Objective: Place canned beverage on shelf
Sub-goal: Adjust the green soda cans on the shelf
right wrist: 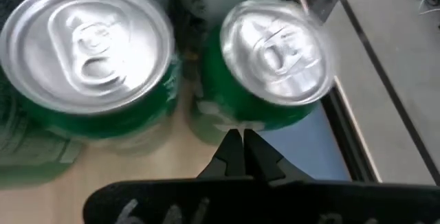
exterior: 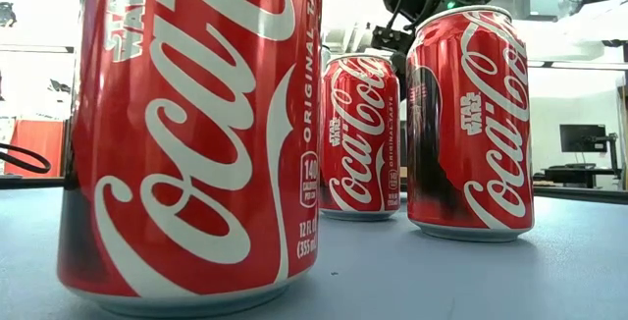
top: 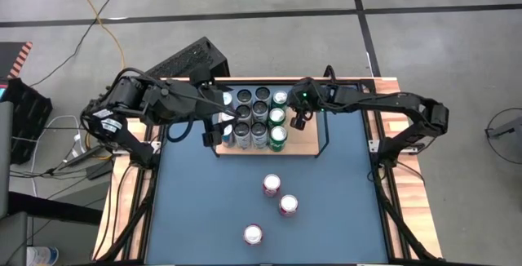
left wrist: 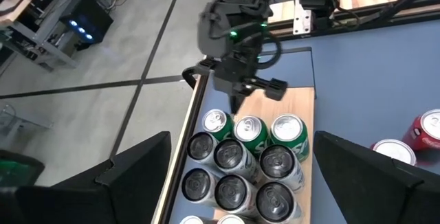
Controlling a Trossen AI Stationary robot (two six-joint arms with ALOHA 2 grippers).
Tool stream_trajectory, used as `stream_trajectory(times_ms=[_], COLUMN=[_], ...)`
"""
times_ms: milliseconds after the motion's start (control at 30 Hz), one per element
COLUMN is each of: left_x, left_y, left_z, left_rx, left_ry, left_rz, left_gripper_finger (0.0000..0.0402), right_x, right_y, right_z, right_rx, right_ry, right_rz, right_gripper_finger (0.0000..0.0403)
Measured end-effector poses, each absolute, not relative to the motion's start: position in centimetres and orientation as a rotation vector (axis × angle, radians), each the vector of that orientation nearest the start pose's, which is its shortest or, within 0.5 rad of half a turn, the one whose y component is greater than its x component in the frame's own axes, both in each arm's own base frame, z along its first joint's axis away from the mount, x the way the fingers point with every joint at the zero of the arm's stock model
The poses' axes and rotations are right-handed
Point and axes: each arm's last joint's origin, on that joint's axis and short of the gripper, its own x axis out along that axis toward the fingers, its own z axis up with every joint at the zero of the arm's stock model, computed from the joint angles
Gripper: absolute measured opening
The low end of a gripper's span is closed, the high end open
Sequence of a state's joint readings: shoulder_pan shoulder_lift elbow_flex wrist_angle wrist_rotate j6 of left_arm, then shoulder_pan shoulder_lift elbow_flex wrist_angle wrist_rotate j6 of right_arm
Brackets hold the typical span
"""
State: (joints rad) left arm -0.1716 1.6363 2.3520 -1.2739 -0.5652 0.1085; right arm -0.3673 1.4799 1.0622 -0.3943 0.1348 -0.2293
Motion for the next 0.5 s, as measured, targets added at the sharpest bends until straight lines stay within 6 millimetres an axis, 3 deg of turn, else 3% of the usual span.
stream_trajectory(times_ms=[133, 267, 500], left_x=[26.0, 26.0, 26.0], left_y=[-2.8, -2.7, -2.7], left_z=[52.4, 52.4, 52.4], left_rx=[0.305, 0.305, 0.305], left_ry=[0.546, 0.547, 0.547], left_rz=[0.361, 0.362, 0.362], left_gripper_finger=[0.0343, 0.0343, 0.0343], right_x=[28.8, 28.4, 28.0], right_y=[-10.7, -10.7, -13.0], right_z=[25.5, 26.2, 26.0], right_rx=[-0.142, -0.192, -0.178], right_ry=[0.868, 0.867, 0.862], right_rz=[-0.349, -0.437, -0.546], right_gripper_finger=[0.0000, 0.0000, 0.0000])
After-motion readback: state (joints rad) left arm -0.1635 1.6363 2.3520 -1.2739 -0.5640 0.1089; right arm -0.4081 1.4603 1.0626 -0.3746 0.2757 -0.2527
